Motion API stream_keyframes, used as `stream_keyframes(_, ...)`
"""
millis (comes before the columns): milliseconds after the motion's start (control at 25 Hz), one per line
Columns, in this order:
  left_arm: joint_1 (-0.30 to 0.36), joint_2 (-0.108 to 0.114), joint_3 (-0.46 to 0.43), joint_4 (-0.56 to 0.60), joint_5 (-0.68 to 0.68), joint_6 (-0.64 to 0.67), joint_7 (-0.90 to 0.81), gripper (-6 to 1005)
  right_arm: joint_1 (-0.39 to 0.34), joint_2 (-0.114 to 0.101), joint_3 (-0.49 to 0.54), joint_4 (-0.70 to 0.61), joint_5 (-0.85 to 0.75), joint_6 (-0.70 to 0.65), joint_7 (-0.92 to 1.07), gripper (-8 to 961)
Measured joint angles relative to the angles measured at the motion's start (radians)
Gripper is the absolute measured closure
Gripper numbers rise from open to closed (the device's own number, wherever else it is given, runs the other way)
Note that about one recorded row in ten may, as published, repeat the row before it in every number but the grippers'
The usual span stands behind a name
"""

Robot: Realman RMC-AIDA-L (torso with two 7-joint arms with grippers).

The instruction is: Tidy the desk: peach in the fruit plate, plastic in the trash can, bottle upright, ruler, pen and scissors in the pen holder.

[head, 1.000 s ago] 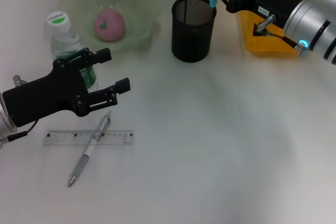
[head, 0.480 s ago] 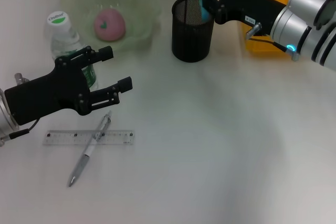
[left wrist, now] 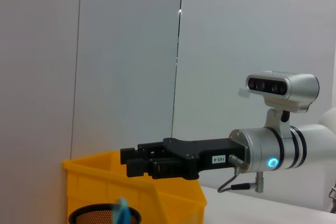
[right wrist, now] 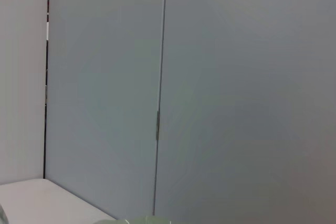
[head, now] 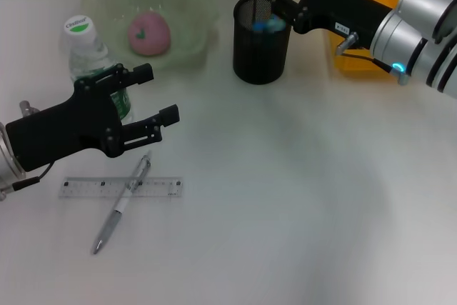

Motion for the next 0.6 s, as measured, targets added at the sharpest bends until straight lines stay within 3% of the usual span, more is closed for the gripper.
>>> stream_keyframes(320,0.002,0.0,0.0,0.0,-0.007,0.0,0.0,182,-0.039,0.0,0.009,-0.006,0.034,-0.052,0.0,470)
stream_keyframes(600,0.019,0.003,0.0,0.001,-0.057,0.042,-0.003,183,-0.199,-0.006,0.03,-0.011,0.078,-0.462,-0.009,469)
